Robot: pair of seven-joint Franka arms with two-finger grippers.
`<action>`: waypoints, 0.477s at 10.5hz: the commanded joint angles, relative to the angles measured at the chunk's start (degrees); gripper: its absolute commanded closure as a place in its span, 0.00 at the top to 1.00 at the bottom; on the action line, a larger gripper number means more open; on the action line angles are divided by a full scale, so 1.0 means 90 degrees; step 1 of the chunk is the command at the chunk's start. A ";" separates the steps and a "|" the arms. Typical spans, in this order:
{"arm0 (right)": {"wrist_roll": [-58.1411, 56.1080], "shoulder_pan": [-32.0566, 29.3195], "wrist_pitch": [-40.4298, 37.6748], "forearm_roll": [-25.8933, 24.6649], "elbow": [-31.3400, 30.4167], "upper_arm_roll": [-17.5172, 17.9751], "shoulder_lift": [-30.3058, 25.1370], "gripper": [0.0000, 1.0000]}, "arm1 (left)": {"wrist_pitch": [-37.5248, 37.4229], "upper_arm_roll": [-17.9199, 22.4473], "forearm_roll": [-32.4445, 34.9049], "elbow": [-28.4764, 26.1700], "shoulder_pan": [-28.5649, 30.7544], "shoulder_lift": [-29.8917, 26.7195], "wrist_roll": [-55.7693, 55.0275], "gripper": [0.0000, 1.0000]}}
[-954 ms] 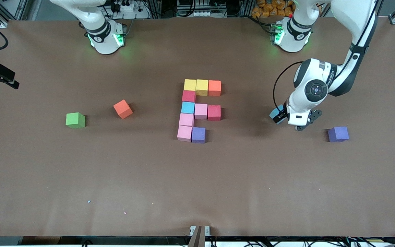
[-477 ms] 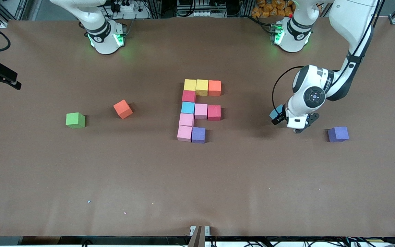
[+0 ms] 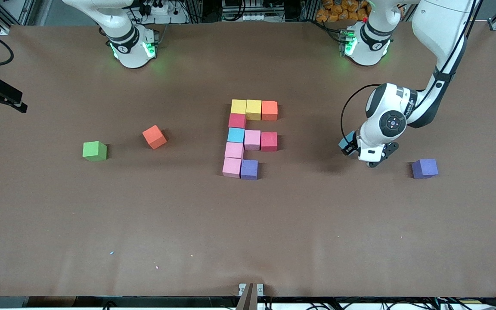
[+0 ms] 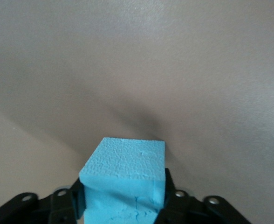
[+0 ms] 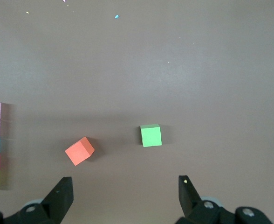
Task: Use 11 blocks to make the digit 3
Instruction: 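Carry the cyan cube with the left gripper toward the purple cube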
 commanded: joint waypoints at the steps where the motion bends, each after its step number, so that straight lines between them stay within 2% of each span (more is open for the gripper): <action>1: -0.0043 0.0043 -0.0024 -0.0022 0.0026 0.0023 -0.0007 1.00 | -0.0087 -0.0050 -0.0185 0.0404 -0.0210 0.0014 -0.0536 0.04; 2: -0.0043 0.0033 0.0005 -0.0022 0.0026 0.0023 -0.0007 1.00 | -0.0261 -0.0050 -0.0185 0.0822 -0.0367 0.0246 -0.0965 0.00; 5: -0.0043 0.0033 -0.0004 -0.0022 0.0026 0.0023 -0.0007 1.00 | -0.1031 -0.0050 -0.0185 0.2209 -0.0544 0.0881 -0.1671 0.00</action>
